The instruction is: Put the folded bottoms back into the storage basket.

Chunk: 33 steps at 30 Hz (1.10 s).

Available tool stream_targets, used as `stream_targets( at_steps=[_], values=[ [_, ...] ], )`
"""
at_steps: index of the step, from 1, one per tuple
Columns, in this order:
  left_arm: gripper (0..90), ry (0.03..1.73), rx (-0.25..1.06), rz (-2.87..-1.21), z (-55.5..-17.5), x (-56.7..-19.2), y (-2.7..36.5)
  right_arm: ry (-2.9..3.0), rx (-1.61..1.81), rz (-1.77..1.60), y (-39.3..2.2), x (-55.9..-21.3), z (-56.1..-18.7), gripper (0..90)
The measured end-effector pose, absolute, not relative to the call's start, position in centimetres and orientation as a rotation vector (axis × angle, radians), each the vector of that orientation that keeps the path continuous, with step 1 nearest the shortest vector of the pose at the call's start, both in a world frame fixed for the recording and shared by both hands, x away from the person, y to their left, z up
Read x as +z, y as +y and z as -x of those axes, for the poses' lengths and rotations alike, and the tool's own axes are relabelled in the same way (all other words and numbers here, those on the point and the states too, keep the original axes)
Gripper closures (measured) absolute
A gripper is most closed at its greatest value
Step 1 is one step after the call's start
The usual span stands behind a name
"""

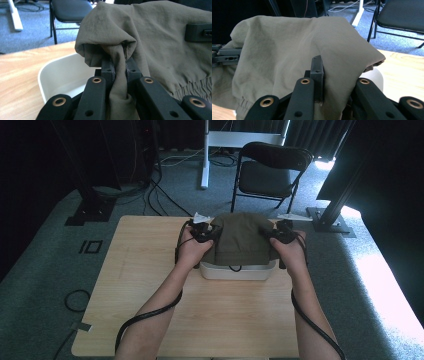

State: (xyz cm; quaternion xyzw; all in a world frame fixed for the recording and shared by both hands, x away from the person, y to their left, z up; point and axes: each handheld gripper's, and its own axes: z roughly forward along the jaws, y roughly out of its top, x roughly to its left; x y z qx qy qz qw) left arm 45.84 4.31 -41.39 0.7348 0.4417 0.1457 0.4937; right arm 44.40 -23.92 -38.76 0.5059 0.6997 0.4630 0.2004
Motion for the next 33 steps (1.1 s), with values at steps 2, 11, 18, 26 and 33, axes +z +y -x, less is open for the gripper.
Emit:
stream_targets(
  at_steps=[2,11,18,26,33],
  values=[
    [83.3,1.081,0.349,-1.778,-46.2,-41.9,4.3,1.958,1.302,-1.425,-23.9,-39.6,-44.9,77.7],
    [83.3,1.131,0.316,-1.777,-47.5,-44.4,4.0,1.957,1.264,-1.483,-23.7,-42.8,-46.4,77.6],
    [83.2,1.163,0.293,-1.811,-48.1,-46.0,3.6,1.974,1.227,-1.539,-23.8,-45.0,-47.0,77.5],
    [83.1,1.205,0.288,-1.876,-48.7,-47.5,3.2,2.005,1.171,-1.588,-23.3,-46.9,-47.9,77.4],
    [82.9,1.23,0.273,-1.919,-49.1,-48.2,3.1,2.03,1.12,-1.631,-23.2,-47.5,-48.4,77.1]
  ],
)
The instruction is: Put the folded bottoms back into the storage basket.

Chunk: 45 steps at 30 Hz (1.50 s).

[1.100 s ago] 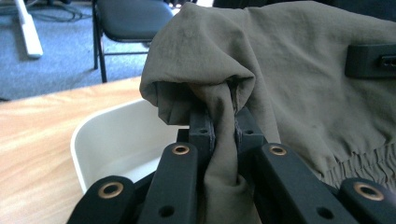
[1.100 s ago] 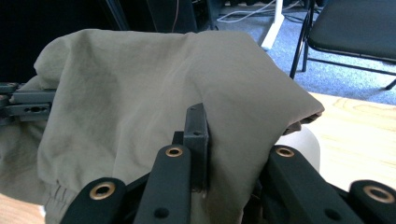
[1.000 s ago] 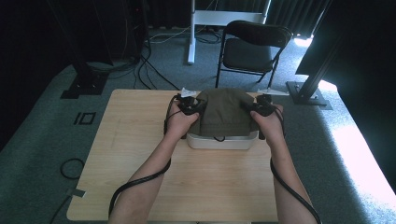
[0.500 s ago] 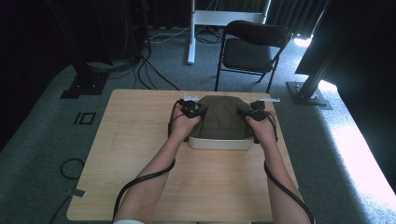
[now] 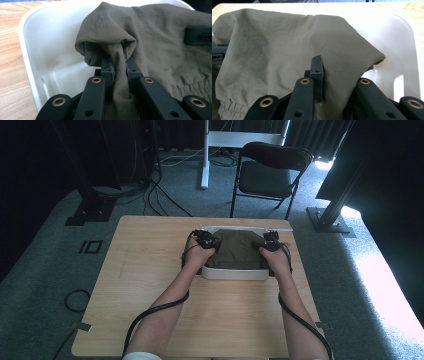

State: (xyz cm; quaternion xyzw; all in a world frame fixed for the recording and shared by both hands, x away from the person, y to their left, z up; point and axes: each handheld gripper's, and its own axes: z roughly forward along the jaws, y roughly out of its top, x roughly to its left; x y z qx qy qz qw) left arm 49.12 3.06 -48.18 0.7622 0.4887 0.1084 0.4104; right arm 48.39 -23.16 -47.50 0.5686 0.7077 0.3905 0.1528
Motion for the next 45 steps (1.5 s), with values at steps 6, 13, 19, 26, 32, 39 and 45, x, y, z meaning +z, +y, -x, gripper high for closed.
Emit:
stream_targets(
  at_steps=[6,13,19,26,32,39,45],
  values=[
    [77.7,1.236,0.26,-1.94,-49.2,-48.4,3.1,2.045,1.09,-1.665,-23.1,-47.7,-48.6,68.7],
    [72.7,1.26,0.279,-1.979,-49.2,-48.3,2.6,2.031,1.033,-1.68,-23.4,-47.8,-48.7,58.8],
    [56.0,1.256,0.307,-2.011,-49.4,-48.0,2.1,2.097,0.993,-1.658,-23.0,-47.9,-48.9,46.3],
    [35.4,1.219,0.293,-2.005,-49.3,-47.8,1.9,2.138,0.971,-1.597,-22.6,-47.9,-48.9,31.1],
    [27.1,1.202,0.328,-1.987,-48.7,-47.5,1.8,2.114,0.994,-1.542,-22.2,-47.7,-48.6,21.7],
    [20.9,1.179,0.361,-1.979,-48.2,-46.5,1.9,2.065,1.05,-1.486,-21.8,-46.3,-48.1,16.0],
    [18.7,1.098,0.43,-1.98,-47.2,-45.5,2.2,2.056,1.078,-1.468,-21.6,-45.5,-47.6,15.5]
  ],
)
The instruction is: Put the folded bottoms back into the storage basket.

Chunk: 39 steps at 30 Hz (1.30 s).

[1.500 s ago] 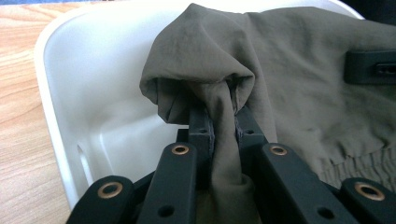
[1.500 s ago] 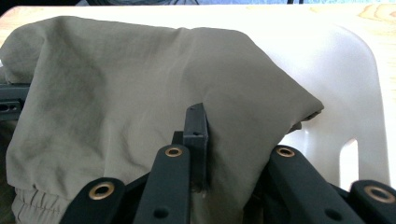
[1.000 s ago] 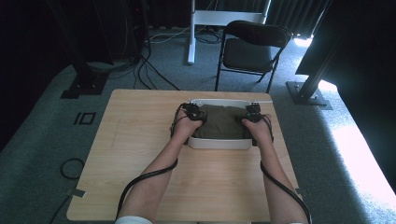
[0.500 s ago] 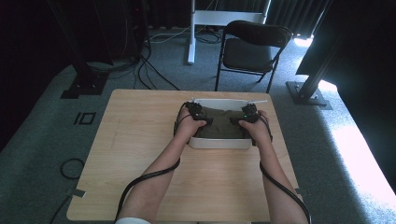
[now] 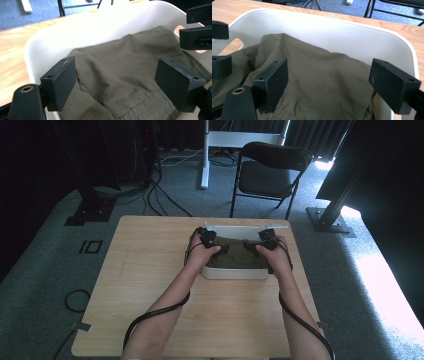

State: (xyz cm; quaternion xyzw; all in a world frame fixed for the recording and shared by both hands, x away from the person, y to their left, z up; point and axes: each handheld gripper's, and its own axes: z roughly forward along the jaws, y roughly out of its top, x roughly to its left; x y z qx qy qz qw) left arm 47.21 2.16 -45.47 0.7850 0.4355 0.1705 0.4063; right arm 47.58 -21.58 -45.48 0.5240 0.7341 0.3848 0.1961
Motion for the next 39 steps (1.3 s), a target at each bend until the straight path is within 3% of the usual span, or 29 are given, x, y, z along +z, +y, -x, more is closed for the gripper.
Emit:
stream_targets(
  at_steps=[24,39],
  values=[
    [18.7,0.974,0.437,-1.89,-43.8,-44.6,3.3,2.079,1.154,-1.313,-22.7,-44.2,-44.2,14.4],
    [17.9,0.902,0.458,-1.921,-41.1,-45.0,4.2,2.103,1.183,-1.233,-23.0,-44.4,-41.4,14.4]
  ],
)
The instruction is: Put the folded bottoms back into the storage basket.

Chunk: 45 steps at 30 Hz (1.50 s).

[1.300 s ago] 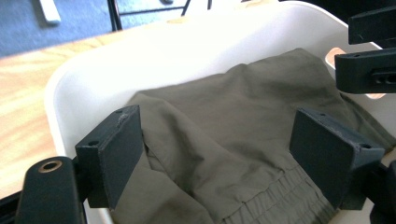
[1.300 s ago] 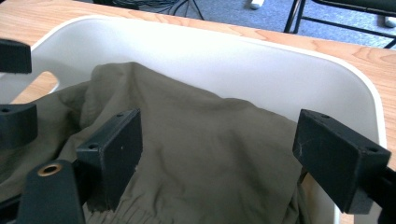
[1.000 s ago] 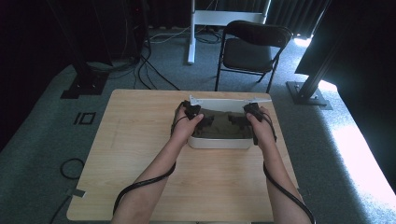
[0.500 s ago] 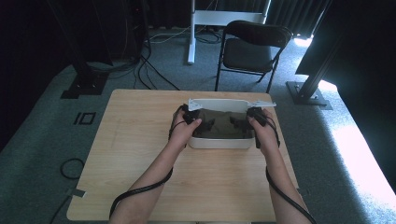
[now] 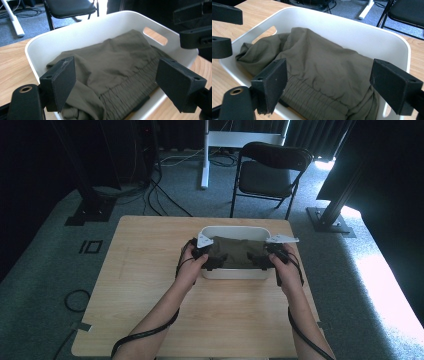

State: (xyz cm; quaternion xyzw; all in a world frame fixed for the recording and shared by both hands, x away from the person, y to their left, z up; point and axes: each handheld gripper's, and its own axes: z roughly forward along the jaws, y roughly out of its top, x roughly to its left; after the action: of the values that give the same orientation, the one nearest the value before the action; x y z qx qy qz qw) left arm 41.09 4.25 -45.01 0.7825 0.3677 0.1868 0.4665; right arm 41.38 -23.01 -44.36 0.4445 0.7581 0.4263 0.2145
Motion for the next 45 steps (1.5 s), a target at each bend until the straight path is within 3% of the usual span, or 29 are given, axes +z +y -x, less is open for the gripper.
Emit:
stream_targets(
  at_steps=[29,45],
  values=[
    [16.7,0.826,0.436,-1.95,-34.5,-47.2,6.2,2.133,1.25,-1.161,-24.2,-46.7,-34.5,14.4],
    [16.7,0.857,0.432,-1.99,-32.9,-49.9,7.9,2.122,1.218,-1.235,-26.2,-50.5,-32.2,14.4]
  ],
)
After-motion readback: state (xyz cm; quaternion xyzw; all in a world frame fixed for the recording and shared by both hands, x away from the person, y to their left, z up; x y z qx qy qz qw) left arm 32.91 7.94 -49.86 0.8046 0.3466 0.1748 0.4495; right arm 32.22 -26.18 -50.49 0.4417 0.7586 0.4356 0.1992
